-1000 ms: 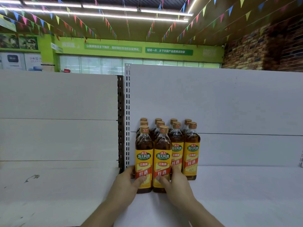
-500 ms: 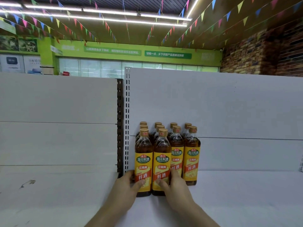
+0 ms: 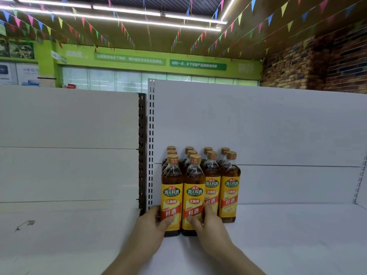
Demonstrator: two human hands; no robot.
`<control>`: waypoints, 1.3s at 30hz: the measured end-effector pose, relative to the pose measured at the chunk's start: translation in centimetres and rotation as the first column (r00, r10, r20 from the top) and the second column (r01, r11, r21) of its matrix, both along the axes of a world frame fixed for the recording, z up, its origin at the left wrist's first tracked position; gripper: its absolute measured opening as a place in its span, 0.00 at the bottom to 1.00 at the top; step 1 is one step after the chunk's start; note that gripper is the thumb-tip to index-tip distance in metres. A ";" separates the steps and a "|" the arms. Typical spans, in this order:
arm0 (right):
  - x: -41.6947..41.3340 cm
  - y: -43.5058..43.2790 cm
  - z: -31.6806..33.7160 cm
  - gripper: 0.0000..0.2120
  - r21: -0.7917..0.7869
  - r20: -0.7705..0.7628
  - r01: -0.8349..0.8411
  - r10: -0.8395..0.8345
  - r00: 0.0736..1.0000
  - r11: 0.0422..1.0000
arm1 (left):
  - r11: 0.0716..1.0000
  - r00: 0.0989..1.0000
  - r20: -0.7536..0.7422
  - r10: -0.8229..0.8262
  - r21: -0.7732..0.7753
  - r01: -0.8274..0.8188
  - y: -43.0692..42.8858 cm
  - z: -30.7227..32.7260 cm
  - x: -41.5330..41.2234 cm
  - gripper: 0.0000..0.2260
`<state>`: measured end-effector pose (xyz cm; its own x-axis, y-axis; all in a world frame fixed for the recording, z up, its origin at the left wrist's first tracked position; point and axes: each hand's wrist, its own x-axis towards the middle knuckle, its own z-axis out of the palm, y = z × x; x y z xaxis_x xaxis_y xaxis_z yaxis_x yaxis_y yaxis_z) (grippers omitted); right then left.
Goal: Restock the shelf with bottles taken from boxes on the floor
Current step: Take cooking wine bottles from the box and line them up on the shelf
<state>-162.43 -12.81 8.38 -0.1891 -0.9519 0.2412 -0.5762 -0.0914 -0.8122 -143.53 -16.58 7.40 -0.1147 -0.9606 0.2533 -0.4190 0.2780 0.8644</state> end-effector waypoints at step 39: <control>-11.2 23.2 2.0 0.13 0.062 0.236 0.445 -0.447 0.863 0.893 | 0.935 0.914 -0.220 -0.340 0.022 0.353 16.6 2.0 -12.5 0.08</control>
